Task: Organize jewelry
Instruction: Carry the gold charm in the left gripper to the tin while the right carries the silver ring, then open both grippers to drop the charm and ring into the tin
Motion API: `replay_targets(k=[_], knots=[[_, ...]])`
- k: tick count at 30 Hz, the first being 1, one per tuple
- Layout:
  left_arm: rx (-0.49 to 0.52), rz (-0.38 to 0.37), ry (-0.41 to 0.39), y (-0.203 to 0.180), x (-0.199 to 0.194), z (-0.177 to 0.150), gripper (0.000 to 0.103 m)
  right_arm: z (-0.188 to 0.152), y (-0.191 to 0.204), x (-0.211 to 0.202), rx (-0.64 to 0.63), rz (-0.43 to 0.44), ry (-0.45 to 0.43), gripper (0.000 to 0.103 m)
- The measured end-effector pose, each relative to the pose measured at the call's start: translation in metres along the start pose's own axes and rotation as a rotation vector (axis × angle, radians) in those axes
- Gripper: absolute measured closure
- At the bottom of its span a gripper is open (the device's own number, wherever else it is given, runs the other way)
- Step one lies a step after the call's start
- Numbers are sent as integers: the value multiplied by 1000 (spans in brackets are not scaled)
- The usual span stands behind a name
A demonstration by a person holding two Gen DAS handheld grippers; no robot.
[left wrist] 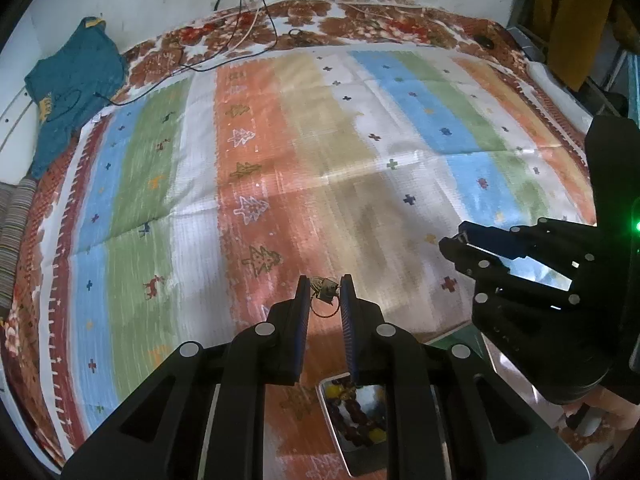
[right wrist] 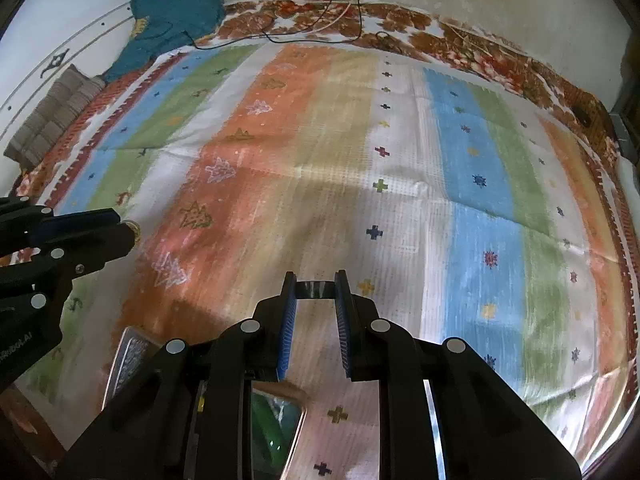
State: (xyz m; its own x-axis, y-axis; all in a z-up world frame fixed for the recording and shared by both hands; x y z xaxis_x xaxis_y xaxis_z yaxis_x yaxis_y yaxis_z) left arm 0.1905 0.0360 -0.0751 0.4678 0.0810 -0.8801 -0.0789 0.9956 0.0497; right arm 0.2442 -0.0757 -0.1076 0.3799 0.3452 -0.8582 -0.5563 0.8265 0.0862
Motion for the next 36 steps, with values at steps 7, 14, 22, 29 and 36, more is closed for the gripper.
replay_targets(k=[7,14,22,29,36], knots=[[0,-16,-34,-8,-20,-13,88,-11,9,-18,-13,9,-23,83],[10,-27,-55,-12,-34,-26,88,-25,16,-33,-27,17,-36,83],[10,-47,-72,-16,-48,-44,88,-41,27,-47,-47,28,-50,83],[2,-62,-73,-17,-54,-56,88,-55,34,-54,-60,45,-46,83],[-33,-61,-76,-11,-58,-61,81,-65,40,-61,-63,65,-45,70]])
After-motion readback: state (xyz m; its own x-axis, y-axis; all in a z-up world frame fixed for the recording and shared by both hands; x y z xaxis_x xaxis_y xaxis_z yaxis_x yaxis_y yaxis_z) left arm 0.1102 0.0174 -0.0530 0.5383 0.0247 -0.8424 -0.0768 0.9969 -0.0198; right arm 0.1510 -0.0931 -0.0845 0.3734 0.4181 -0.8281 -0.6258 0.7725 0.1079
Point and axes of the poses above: each gripper's, at about its wrist camera, not at the fingertips, and x roughly the way its jaws point, y to its left, z to its top, the point moved 3 cm from there along x, roughly the way its jaws point, and after that the axes turned 6 degrees about z, right-handed, at the moved point
